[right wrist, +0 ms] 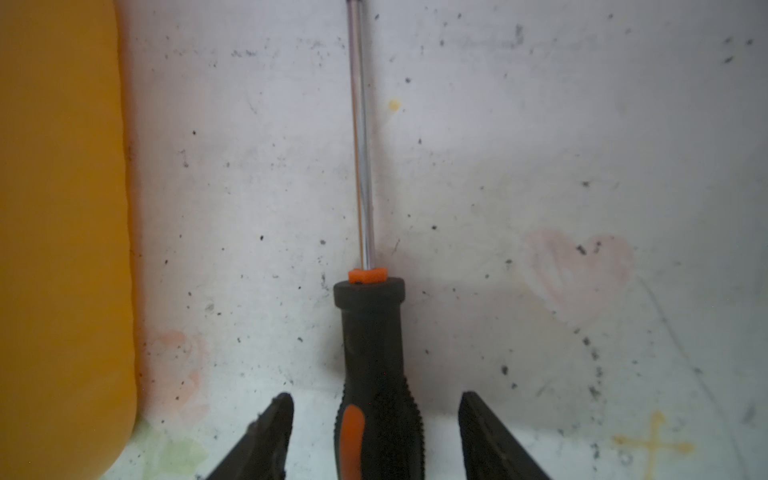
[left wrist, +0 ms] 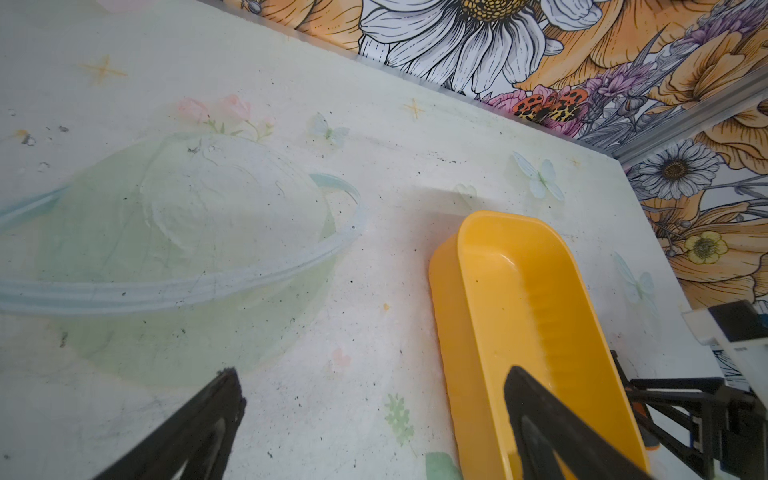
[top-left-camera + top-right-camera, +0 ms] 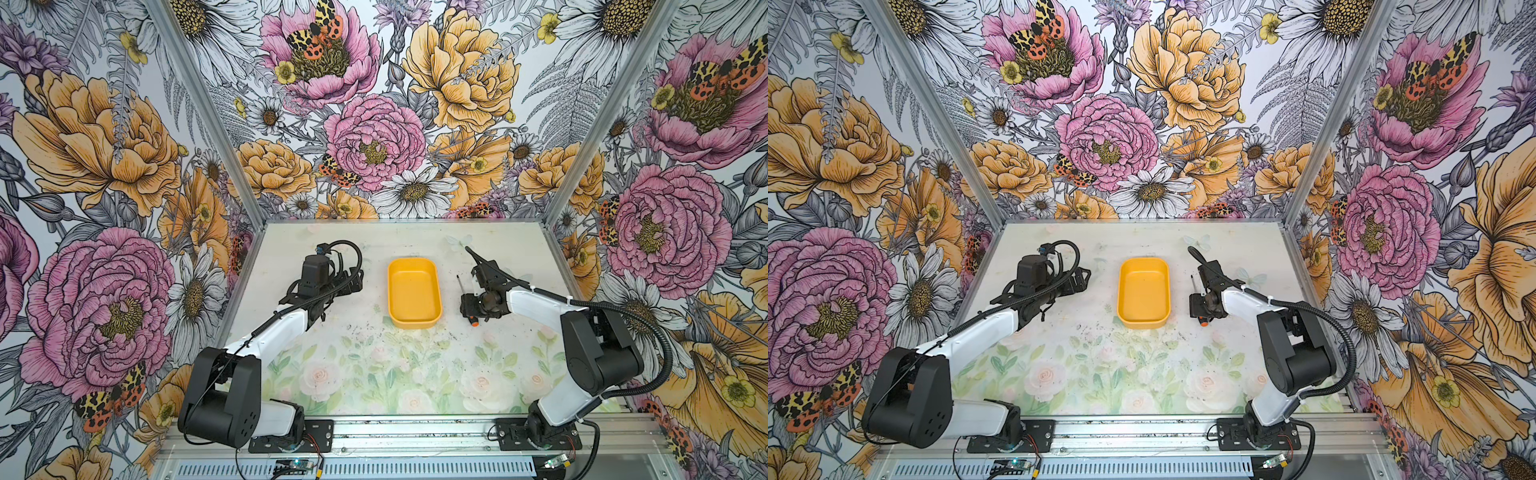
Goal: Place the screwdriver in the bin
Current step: 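Close the right gripper on the screwdriver handle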
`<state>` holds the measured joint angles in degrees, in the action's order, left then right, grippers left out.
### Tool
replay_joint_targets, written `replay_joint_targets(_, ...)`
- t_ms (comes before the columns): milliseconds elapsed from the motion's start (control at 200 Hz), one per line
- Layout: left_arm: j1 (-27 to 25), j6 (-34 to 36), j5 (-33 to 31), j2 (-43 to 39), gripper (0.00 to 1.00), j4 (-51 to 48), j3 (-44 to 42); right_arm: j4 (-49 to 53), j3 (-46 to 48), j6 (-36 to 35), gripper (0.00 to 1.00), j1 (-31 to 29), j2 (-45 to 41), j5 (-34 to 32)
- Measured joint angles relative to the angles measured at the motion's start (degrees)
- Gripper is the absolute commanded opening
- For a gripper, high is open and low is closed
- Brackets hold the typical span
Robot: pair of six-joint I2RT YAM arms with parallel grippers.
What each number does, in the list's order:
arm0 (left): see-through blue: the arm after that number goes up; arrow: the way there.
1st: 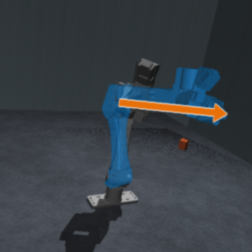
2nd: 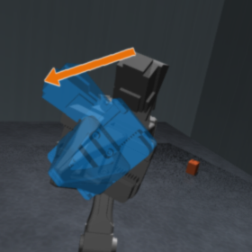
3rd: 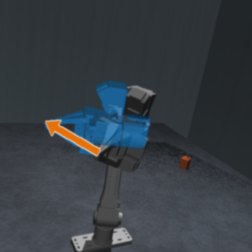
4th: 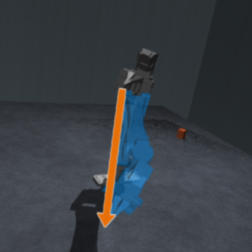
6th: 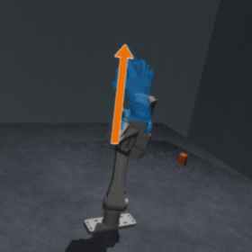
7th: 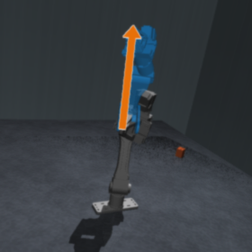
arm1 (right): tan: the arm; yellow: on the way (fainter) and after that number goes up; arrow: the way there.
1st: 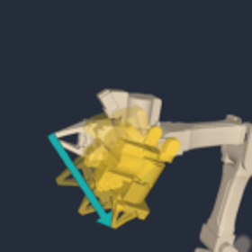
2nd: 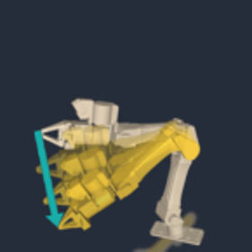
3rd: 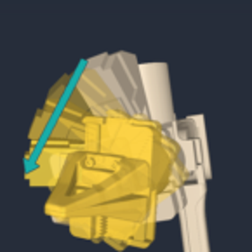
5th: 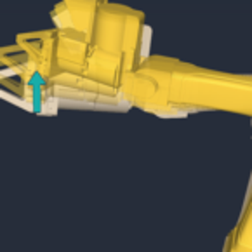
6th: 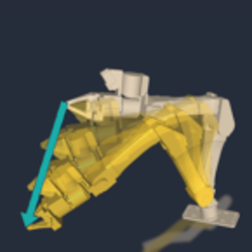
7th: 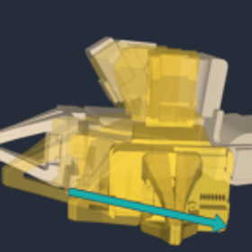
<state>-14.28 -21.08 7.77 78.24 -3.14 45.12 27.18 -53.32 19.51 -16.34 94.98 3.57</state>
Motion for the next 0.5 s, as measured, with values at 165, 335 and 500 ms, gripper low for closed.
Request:
replay_joint_targets(165,-0.2,0.0,0.7,0.0,0.99,-0.5,0.4,0.7,-0.3,0.0,0.48,-0.6,0.4,-1.3)
replay_joint_targets(335,-0.2,0.0,0.8,0.0,0.99,-1.6,1.0,1.3,-1.1,0.2,0.31,-0.6,1.2,-2.1)
replay_joint_targets(500,-0.2,0.0,0.9,0.0,0.99,-2.0,1.0,2.0,-1.7,0.4,0.15,-0.6,1.6,-2.3)
